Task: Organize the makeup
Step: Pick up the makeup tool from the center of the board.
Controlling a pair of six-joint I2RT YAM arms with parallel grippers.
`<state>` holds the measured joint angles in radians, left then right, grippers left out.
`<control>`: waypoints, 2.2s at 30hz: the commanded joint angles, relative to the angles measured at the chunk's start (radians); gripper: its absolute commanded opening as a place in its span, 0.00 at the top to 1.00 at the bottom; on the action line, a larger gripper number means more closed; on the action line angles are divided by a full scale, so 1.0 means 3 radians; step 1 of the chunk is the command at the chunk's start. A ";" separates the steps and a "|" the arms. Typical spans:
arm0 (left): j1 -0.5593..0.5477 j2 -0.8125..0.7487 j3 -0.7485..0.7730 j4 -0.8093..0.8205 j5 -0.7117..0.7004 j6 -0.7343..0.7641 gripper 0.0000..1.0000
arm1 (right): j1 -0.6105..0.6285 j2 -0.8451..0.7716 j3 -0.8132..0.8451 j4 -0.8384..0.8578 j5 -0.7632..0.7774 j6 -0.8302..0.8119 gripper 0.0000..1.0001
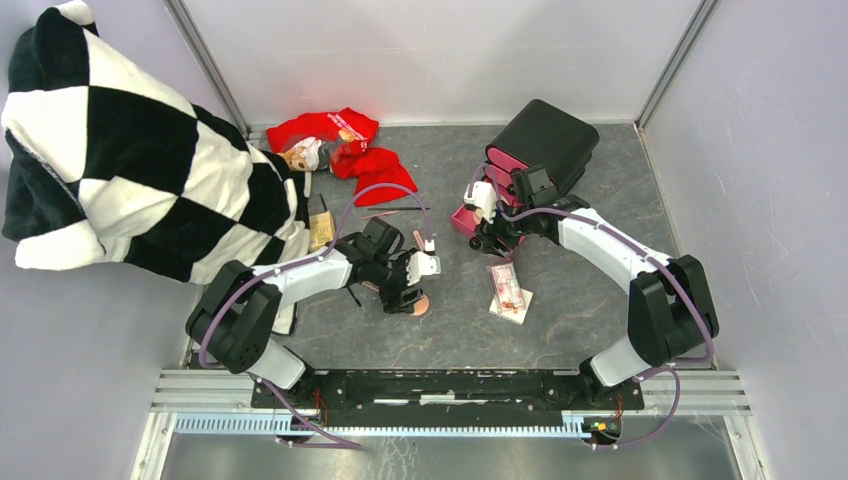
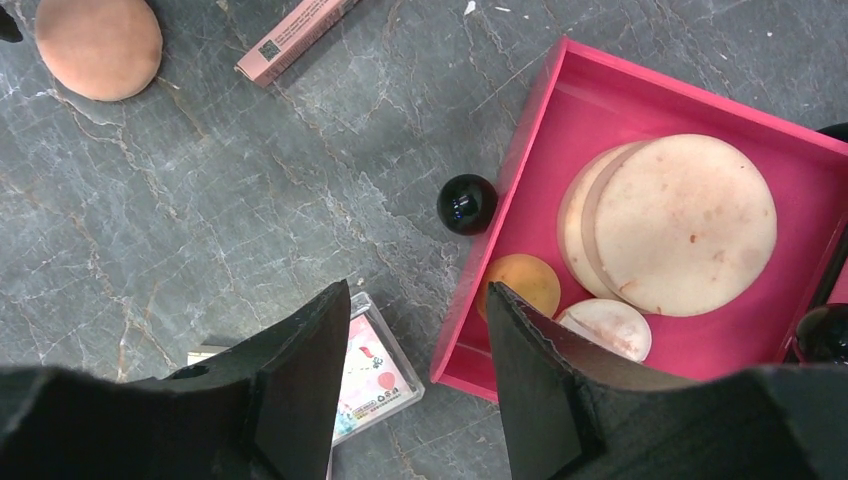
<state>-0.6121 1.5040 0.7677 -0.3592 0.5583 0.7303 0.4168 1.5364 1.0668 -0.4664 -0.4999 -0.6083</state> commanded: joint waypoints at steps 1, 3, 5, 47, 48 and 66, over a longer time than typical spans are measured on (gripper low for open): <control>-0.0043 0.0037 0.0073 0.0262 -0.0052 -0.0053 0.25 | -0.0009 -0.0015 -0.0018 0.0087 0.0075 -0.0068 0.41; -0.0063 0.0022 0.0051 0.0295 -0.0092 -0.0068 0.27 | -0.0012 -0.0005 -0.0019 0.0085 0.0085 -0.0073 0.42; -0.0108 -0.0006 -0.0002 0.0358 -0.0188 -0.0090 0.28 | -0.0013 0.0005 -0.0018 0.0081 0.0100 -0.0077 0.42; -0.0250 -0.0520 0.0544 0.0776 0.0176 -0.1164 0.98 | -0.0023 -0.0259 -0.0191 0.0238 -0.1607 0.0063 0.27; -0.0250 -0.0489 0.0560 0.0836 0.0241 -0.1249 0.98 | -0.0022 -0.0246 -0.0196 0.0257 -0.1659 0.0098 0.27; -0.0295 -0.0376 0.0393 0.1468 0.0230 -0.1581 0.98 | 0.0021 0.0056 -0.0131 0.0335 -0.2177 0.0309 0.41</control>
<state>-0.6918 1.3861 0.8959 0.0227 0.6327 0.2729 0.4141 1.5433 1.0016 -0.3676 -1.0893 -0.4973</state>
